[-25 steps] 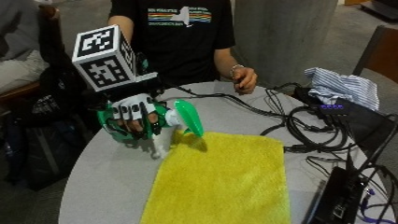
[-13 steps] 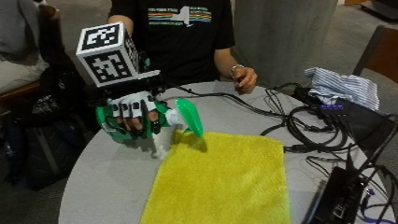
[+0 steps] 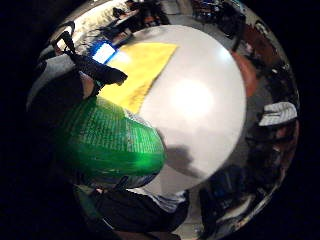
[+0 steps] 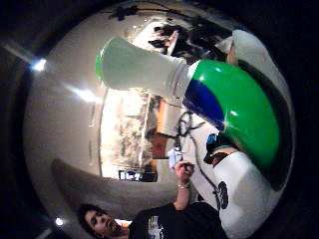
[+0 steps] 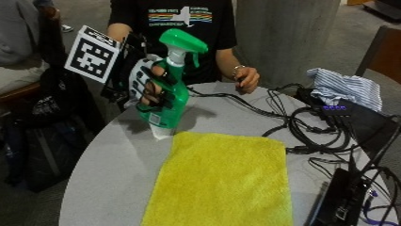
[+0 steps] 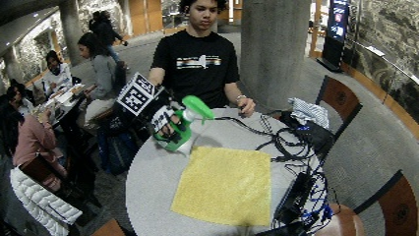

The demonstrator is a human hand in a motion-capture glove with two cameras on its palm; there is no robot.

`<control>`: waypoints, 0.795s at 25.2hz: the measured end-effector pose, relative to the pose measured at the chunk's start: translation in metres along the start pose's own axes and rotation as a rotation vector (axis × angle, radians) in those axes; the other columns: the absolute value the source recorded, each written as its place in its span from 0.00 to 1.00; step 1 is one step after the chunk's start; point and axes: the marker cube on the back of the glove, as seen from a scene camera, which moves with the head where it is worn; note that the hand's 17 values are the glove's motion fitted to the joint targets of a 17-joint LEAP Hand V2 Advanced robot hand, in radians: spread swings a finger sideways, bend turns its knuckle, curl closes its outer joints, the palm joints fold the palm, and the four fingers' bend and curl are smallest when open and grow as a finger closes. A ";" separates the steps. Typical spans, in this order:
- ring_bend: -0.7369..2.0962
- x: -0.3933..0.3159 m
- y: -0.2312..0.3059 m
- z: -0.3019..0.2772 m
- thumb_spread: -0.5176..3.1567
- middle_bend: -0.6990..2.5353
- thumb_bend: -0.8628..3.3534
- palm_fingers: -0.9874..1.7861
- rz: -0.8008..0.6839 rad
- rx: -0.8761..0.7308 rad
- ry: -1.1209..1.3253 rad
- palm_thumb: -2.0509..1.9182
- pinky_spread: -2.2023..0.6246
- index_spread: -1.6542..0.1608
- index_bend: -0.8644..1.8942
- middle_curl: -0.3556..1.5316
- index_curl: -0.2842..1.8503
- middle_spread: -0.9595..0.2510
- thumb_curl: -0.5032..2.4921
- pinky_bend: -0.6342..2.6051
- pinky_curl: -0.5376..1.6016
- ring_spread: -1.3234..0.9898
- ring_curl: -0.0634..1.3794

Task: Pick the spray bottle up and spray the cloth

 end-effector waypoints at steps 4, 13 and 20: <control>0.42 -0.027 0.017 0.027 0.32 0.29 0.20 0.73 -0.098 0.040 -0.195 0.77 0.80 0.79 0.35 0.42 0.25 0.77 0.37 0.32 0.42 0.57 0.30; 0.41 -0.076 0.058 0.142 0.33 0.29 0.20 0.73 -0.331 0.025 -0.392 0.77 0.80 0.79 0.35 0.43 0.25 0.77 0.37 0.31 0.42 0.57 0.30; 0.40 -0.095 0.070 0.211 0.35 0.28 0.20 0.73 -0.281 -0.062 -0.423 0.76 0.81 0.79 0.35 0.42 0.25 0.78 0.36 0.31 0.42 0.57 0.29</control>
